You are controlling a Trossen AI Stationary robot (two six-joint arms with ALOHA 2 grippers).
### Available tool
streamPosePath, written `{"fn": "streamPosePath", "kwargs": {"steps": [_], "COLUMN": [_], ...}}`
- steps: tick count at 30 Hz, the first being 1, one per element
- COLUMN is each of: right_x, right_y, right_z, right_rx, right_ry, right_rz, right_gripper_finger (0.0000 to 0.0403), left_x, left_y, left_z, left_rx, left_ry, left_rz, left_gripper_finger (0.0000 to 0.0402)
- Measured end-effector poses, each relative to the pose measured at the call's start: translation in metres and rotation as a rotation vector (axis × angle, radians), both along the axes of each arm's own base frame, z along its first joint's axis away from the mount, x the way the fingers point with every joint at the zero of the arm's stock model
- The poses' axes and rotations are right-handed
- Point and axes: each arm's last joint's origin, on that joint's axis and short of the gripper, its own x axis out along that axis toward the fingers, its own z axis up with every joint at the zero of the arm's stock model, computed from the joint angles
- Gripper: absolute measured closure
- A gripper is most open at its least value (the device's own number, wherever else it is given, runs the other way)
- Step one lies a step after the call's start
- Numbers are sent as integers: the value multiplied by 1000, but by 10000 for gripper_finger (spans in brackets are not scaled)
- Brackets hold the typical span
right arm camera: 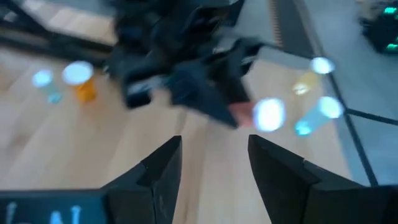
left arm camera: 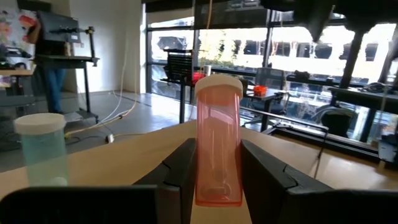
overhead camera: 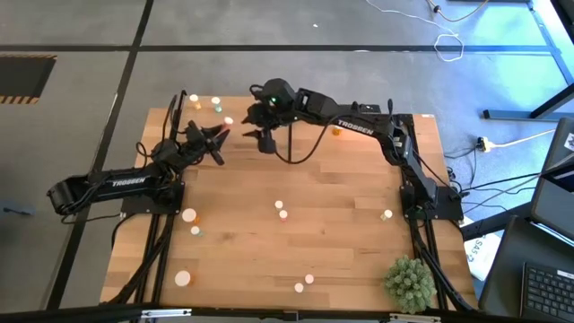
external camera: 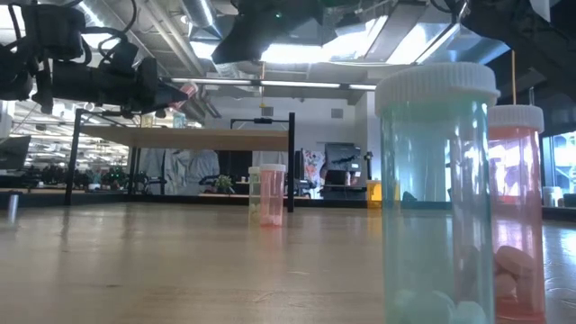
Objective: Pick and place medicine bottles onto shelf by color
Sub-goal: Put the top right small red pill bottle on the shelf
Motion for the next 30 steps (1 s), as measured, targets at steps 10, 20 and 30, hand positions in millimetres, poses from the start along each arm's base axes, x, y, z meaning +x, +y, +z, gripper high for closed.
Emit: {"fn": "streamPosePath", "kwargs": {"steps": [10,20,30], "right_x": [-1,-3,-3], "right_y": [-18,-23,-24], "right_z": [3,2,1], "right_rx": [193,264,283], "right_ry": [-73,-71,-55], "right_rz": [-25,-28,-61], "right_gripper_finger": [216,216,216], "left_x": [6,8,9], "left_y": [0,-2,-2], "left_z": [15,16,15], "left_rx": [57,63,42], "left_ry": [-17,-2,-4], "left_rz": [-130,-216,-251], "left_gripper_finger": [302,302,302]}}
